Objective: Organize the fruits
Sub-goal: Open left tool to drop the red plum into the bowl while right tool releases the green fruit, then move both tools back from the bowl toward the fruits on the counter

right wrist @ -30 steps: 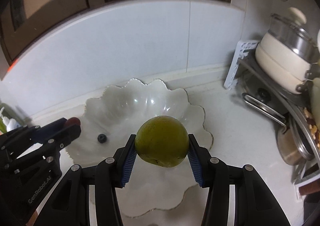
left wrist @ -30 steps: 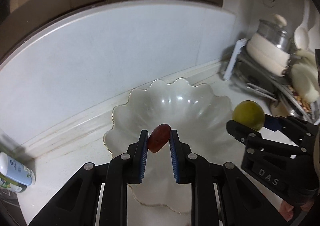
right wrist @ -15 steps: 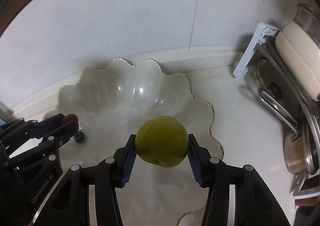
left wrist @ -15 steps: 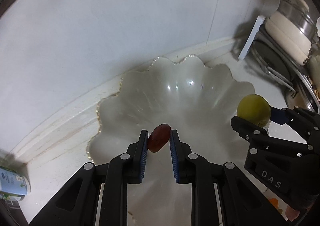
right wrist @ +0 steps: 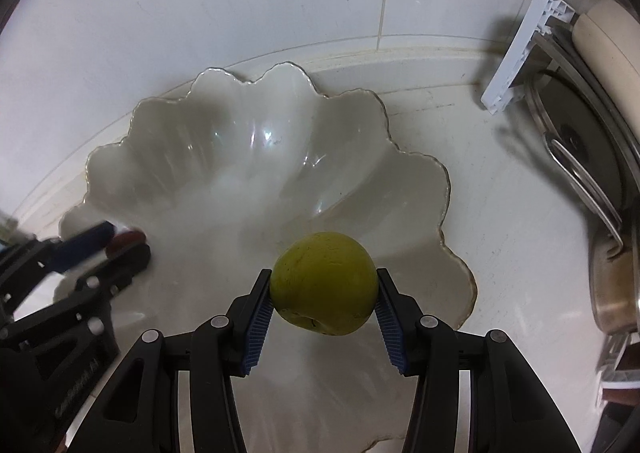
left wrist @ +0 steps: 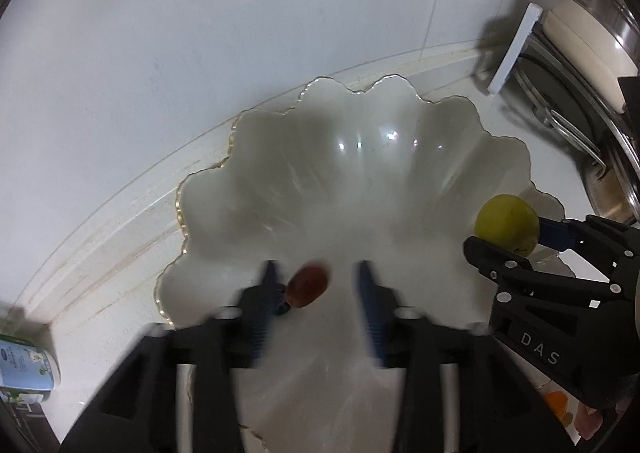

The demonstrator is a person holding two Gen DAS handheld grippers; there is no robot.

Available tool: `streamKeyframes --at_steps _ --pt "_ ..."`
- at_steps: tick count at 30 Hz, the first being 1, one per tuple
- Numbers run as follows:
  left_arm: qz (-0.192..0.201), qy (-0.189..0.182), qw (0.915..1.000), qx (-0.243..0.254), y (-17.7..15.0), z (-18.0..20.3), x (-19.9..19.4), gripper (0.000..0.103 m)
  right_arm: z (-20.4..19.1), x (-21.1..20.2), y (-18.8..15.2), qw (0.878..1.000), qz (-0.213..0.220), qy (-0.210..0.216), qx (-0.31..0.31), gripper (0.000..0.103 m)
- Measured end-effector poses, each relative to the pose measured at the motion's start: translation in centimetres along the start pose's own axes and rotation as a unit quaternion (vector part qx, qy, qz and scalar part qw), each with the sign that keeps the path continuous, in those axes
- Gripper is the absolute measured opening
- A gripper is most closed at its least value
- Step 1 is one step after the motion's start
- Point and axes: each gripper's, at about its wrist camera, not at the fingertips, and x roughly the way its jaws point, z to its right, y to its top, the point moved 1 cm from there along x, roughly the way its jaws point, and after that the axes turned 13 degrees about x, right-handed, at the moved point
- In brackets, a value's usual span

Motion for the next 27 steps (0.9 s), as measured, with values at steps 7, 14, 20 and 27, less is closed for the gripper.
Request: streamKeyframes --at_steps 7,14,20,27 --pt "0.014 0.027 0.9995 -0.009 -0.7 -0.5 -2.2 0.056 0.0 -2.2 -0.3 0.999 0.027 -0.017 -0.001 0.059" --pt "0.07 0.049 0.9963 0.0 -2.3 -0.1 -7.0 0.058 0.4 -6.8 -2.1 0.997 0.082 -0.012 0.0 0.059" --pt "0.127 0.07 0.9895 0.003 -3.8 1.0 -11.6 0.06 0.8 -10.7 -3.7 0.993 0.113 0.01 0.008 0.059" --pt "0.158 0.071 0.9848 0.008 -5.8 2.3 -15.6 0.06 1.0 -15.1 -6.5 0.986 0.168 0.009 0.001 0.059"
